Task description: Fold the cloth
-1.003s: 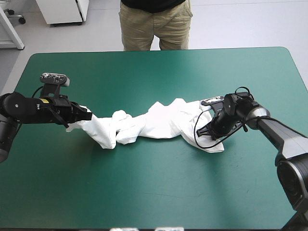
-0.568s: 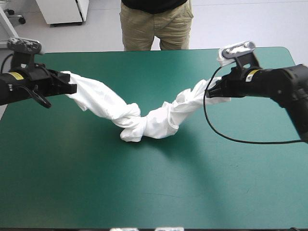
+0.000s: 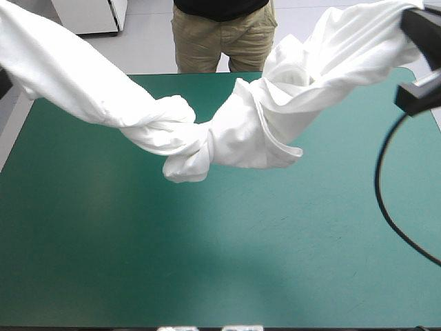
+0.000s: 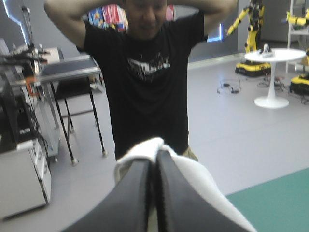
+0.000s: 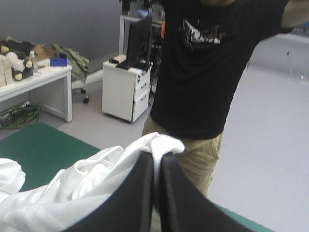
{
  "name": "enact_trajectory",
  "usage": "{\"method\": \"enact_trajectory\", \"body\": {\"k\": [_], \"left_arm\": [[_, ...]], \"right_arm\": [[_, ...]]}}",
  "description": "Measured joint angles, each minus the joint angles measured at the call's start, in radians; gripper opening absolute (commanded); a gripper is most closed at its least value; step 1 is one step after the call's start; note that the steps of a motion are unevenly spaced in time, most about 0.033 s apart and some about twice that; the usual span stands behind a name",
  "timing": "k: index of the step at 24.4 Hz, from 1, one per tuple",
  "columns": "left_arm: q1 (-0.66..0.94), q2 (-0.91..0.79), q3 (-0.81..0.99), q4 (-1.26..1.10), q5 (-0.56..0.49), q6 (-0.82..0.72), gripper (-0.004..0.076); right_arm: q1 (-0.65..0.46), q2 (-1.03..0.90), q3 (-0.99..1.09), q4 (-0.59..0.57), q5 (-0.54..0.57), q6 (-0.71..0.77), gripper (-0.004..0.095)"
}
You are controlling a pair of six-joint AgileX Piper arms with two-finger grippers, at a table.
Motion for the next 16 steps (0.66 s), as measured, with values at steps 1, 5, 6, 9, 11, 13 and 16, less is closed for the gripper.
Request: {"method": "enact_trajectory", "body": {"k": [1, 5, 6, 9, 11, 13, 16], "left_arm": [[0.0, -0.014, -0.049, 0.0, 0.001, -0.001, -0.0009], [0.0, -0.062, -0.079, -0.015, 0.054, -0.001, -0.0009], [0.0, -0.071, -0.079, -0.015, 0.077, -0.001, -0.0009], [0.0, -0.096, -0.04, -0.017, 0.092, -0.001, -0.0009], [0.0, -0.134, 0.065, -0.016, 0.092, -0.001, -0.0009], [0.0, -0.184, 0.211, -0.011, 0.092, -0.001, -0.0009], [0.0, -0.26, 0.438, 0.018, 0.092, -0.001, -0.0009]], "right_arm": [[0.0, -0.03, -0.023, 0.0, 0.002, -0.003, -0.0013], [0.0, -0.105, -0.007, 0.0, 0.002, -0.004, -0.0013], [0.0, -0.124, 0.008, 0.0, 0.002, -0.004, -0.0013], [0.0, -0.172, 0.093, 0.0, 0.002, -0.004, -0.0013], [0.0, -0.228, 0.217, -0.005, 0.003, -0.001, -0.0013], [0.0, -0.277, 0.369, -0.018, 0.003, 0.01, -0.0013], [0.0, -0.33, 0.557, -0.043, 0.003, 0.031, -0.0013]]}}
